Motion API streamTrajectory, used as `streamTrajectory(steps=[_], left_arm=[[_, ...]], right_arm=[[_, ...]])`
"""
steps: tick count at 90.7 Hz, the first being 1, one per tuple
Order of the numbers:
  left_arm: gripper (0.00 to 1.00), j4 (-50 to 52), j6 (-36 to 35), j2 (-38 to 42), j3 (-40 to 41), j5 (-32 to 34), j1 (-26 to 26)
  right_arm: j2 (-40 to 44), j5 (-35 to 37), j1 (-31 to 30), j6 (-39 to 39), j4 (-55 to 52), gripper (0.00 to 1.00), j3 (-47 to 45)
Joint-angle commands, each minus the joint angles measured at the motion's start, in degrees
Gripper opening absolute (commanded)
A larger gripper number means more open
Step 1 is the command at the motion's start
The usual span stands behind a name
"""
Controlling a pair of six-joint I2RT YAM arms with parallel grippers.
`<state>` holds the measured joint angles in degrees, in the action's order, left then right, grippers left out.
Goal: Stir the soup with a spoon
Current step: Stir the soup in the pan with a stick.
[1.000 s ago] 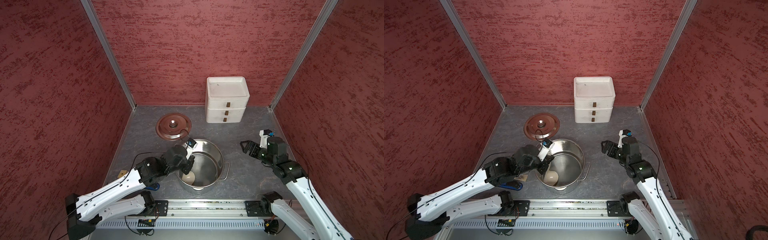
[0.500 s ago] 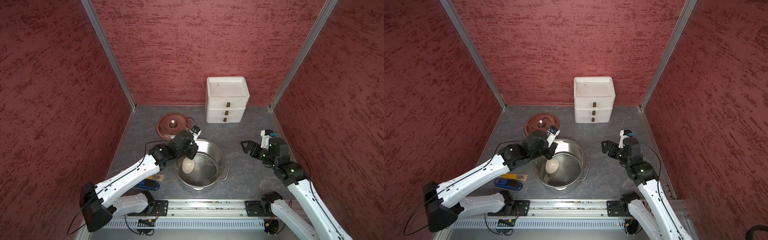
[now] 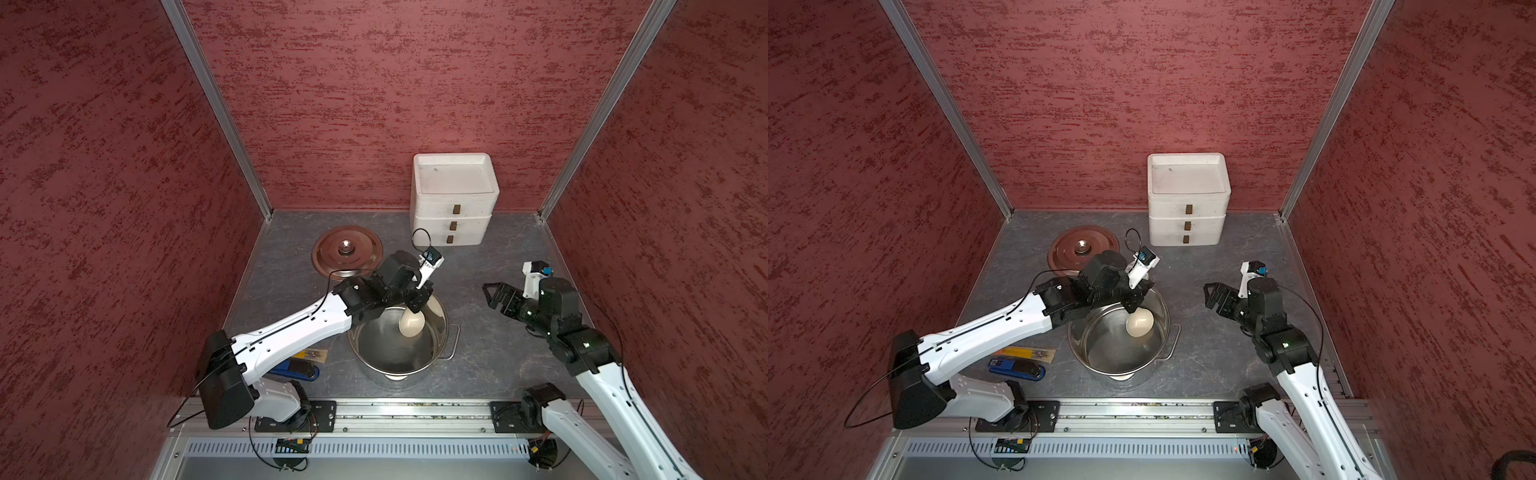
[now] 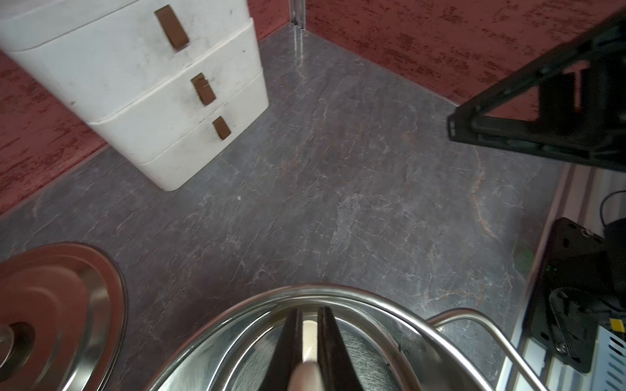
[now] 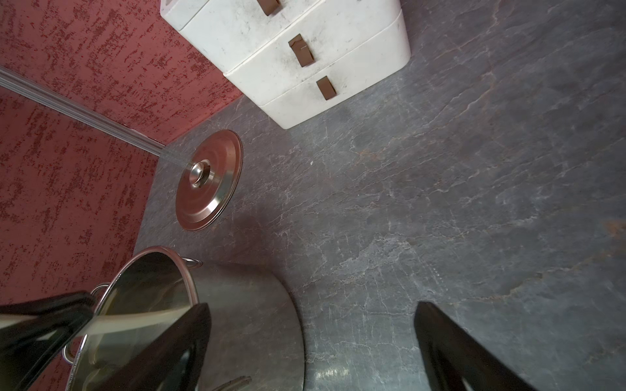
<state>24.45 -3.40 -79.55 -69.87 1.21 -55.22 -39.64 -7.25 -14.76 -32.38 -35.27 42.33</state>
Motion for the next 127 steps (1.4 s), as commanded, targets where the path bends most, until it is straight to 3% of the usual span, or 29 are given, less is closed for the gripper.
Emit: streamTrajectory(steps=[1, 32, 46, 92, 127], left_arm=[[0.00, -2.24, -0.57, 0.71, -1.50, -2.78, -2.92], [0.00, 3.71, 4.62, 10.83, 7.18, -3.40, -12.02], [0.00, 6.74, 6.16, 15.37, 11.57, -0.35, -12.42], [0.00, 16.63, 7.66, 28.93, 19.00, 4.26, 0.90], [0.00, 11.63, 4.99, 20.78, 14.48, 8.47, 9.15]], right_arm=[[0.53, 1.18, -0.25, -0.38, -0.04, 0.98, -0.06], [0.11, 1.53, -0.23, -1.08, -0.02, 0.98, -0.52], [-0.73, 1.23, -0.19, -1.73, 0.99, 0.98, -0.86], [-3.27, 1.27, -0.21, -0.85, 1.78, 0.98, 1.22], [-3.78, 1.27, -0.18, -0.77, 2.05, 0.98, 1.57]])
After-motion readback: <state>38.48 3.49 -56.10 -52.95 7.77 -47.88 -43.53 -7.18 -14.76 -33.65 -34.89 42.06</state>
